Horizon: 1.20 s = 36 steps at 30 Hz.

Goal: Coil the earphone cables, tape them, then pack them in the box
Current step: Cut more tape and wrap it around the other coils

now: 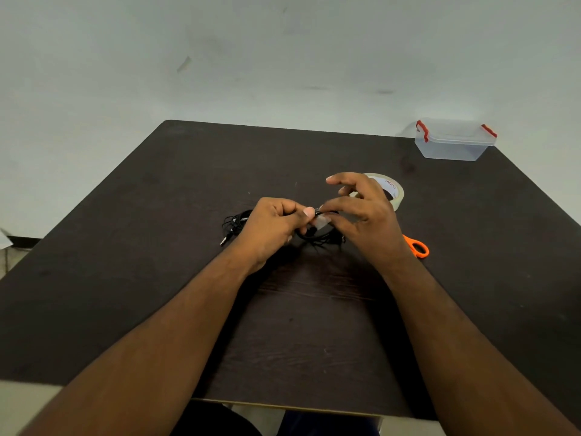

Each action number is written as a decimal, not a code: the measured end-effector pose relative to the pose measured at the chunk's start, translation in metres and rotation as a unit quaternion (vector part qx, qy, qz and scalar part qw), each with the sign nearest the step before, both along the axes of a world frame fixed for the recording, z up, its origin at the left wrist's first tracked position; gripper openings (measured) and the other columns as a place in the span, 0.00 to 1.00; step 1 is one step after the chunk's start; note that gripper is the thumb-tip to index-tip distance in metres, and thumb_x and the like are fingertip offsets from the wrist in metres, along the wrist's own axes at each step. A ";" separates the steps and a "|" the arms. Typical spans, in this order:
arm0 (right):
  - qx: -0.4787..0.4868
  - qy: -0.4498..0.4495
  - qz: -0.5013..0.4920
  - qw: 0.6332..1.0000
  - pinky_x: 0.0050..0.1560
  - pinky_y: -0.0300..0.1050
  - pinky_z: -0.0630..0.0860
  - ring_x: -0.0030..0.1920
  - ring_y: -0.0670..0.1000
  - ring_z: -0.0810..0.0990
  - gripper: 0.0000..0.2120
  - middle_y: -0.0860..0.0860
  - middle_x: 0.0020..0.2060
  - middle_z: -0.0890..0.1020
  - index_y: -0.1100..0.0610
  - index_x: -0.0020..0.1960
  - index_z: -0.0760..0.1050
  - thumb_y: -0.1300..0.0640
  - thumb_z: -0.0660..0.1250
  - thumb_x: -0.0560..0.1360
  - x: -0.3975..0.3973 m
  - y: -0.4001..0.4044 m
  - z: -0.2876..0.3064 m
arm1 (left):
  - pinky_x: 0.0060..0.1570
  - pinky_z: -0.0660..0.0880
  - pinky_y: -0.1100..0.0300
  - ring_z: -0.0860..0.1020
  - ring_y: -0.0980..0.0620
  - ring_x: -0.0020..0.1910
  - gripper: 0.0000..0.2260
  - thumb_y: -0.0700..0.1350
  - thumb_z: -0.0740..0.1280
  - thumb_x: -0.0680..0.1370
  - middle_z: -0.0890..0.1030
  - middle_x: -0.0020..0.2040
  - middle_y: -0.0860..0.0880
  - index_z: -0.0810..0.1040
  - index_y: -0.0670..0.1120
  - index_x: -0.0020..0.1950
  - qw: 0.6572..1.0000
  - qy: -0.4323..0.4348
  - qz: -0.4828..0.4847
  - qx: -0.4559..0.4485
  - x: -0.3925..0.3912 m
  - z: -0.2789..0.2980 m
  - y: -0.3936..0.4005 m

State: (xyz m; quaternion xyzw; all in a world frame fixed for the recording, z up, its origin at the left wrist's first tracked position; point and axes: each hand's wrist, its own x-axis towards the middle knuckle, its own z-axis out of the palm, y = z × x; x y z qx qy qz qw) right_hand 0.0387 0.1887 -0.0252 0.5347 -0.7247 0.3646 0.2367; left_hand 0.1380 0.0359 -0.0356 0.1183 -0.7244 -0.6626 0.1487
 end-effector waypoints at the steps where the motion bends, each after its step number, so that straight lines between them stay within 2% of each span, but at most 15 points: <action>1: 0.006 0.013 0.002 1.000 0.50 0.43 0.73 0.49 0.57 0.76 0.04 0.58 0.55 0.80 0.60 0.42 0.84 0.64 0.75 0.68 0.000 0.000 0.000 | 0.24 0.59 0.64 0.64 0.54 0.25 0.10 0.45 0.68 0.78 0.77 0.28 0.50 0.84 0.46 0.38 1.000 -0.003 0.001 0.006 0.000 0.000 0.000; 4: 0.015 0.026 0.015 0.999 0.53 0.40 0.69 0.52 0.58 0.77 0.02 0.57 0.54 0.82 0.61 0.40 0.84 0.65 0.75 0.68 0.002 -0.001 0.001 | 0.23 0.57 0.64 0.63 0.54 0.24 0.10 0.46 0.69 0.78 0.76 0.28 0.50 0.85 0.45 0.39 1.000 -0.010 0.004 0.021 0.000 0.000 -0.001; 8: 0.003 0.023 0.064 0.998 0.50 0.45 0.72 0.46 0.56 0.78 0.05 0.53 0.46 0.85 0.63 0.35 0.81 0.70 0.73 0.68 0.005 -0.005 0.000 | 0.20 0.57 0.66 0.63 0.56 0.21 0.11 0.42 0.68 0.78 0.76 0.26 0.49 0.83 0.46 0.35 0.999 -0.009 0.036 0.040 -0.005 -0.003 -0.001; 12: 0.024 0.055 0.075 0.995 0.47 0.44 0.72 0.42 0.55 0.77 0.07 0.52 0.41 0.85 0.64 0.35 0.80 0.74 0.72 0.67 0.006 -0.007 0.001 | 0.22 0.57 0.66 0.62 0.55 0.21 0.11 0.43 0.69 0.77 0.74 0.26 0.47 0.83 0.44 0.36 0.998 -0.004 0.055 0.023 -0.009 -0.005 -0.001; 15: 0.031 0.073 0.078 0.994 0.47 0.42 0.73 0.42 0.55 0.80 0.08 0.53 0.40 0.84 0.65 0.35 0.79 0.75 0.71 0.67 0.007 -0.008 0.002 | 0.21 0.62 0.70 0.66 0.62 0.19 0.09 0.41 0.69 0.77 0.75 0.24 0.53 0.83 0.41 0.38 0.998 0.018 0.056 -0.009 -0.011 -0.007 -0.001; 18: 0.039 0.053 0.070 0.995 0.47 0.43 0.76 0.43 0.53 0.82 0.06 0.54 0.42 0.84 0.65 0.37 0.80 0.73 0.71 0.68 0.006 -0.005 0.000 | 0.21 0.61 0.74 0.67 0.64 0.18 0.07 0.39 0.69 0.77 0.74 0.22 0.57 0.83 0.39 0.40 0.998 0.024 0.043 -0.031 -0.011 -0.008 -0.001; 21: 0.026 -0.023 0.057 0.998 0.44 0.44 0.79 0.43 0.51 0.83 0.05 0.54 0.42 0.84 0.64 0.40 0.81 0.72 0.73 0.68 0.005 -0.004 -0.003 | 0.24 0.64 0.73 0.69 0.64 0.21 0.06 0.40 0.69 0.77 0.77 0.24 0.56 0.84 0.39 0.43 0.997 0.020 0.021 -0.066 -0.009 -0.009 -0.004; 24: -0.011 -0.129 0.037 0.991 0.45 0.42 0.80 0.43 0.46 0.82 0.05 0.50 0.41 0.84 0.61 0.42 0.81 0.69 0.74 0.69 0.006 -0.006 -0.006 | 0.27 0.67 0.72 0.72 0.64 0.26 0.06 0.40 0.68 0.78 0.79 0.29 0.55 0.85 0.43 0.46 0.998 0.023 -0.002 -0.067 -0.007 -0.008 -0.005; 27: -0.060 -0.259 0.029 0.964 0.46 0.42 0.80 0.44 0.45 0.83 0.08 0.45 0.41 0.84 0.54 0.41 0.81 0.66 0.74 0.69 0.005 -0.007 -0.008 | 0.28 0.69 0.69 0.72 0.60 0.30 0.08 0.40 0.66 0.79 0.80 0.33 0.52 0.84 0.46 0.48 0.997 0.036 -0.020 -0.071 -0.006 -0.006 -0.006; 29: -0.073 -0.330 0.033 0.941 0.48 0.43 0.80 0.45 0.47 0.84 0.10 0.46 0.40 0.85 0.51 0.40 0.81 0.65 0.75 0.68 0.004 -0.006 -0.008 | 0.30 0.70 0.68 0.74 0.60 0.31 0.08 0.39 0.65 0.80 0.80 0.35 0.52 0.83 0.48 0.48 0.993 0.044 -0.029 -0.104 -0.006 -0.006 -0.006; 33: -0.099 -0.432 0.055 0.895 0.46 0.44 0.80 0.43 0.50 0.84 0.08 0.51 0.38 0.85 0.56 0.38 0.82 0.69 0.75 0.67 0.002 -0.007 -0.007 | 0.33 0.71 0.70 0.76 0.63 0.33 0.07 0.38 0.66 0.79 0.80 0.38 0.53 0.83 0.45 0.52 0.982 0.066 -0.044 -0.174 -0.005 -0.007 -0.007; 36: -0.112 -0.473 0.055 0.872 0.44 0.41 0.79 0.41 0.49 0.84 0.08 0.51 0.37 0.85 0.59 0.37 0.82 0.70 0.75 0.65 0.001 -0.006 -0.006 | 0.35 0.75 0.65 0.80 0.57 0.36 0.06 0.43 0.73 0.74 0.83 0.40 0.53 0.84 0.49 0.51 0.981 0.081 -0.058 -0.166 -0.003 -0.008 -0.004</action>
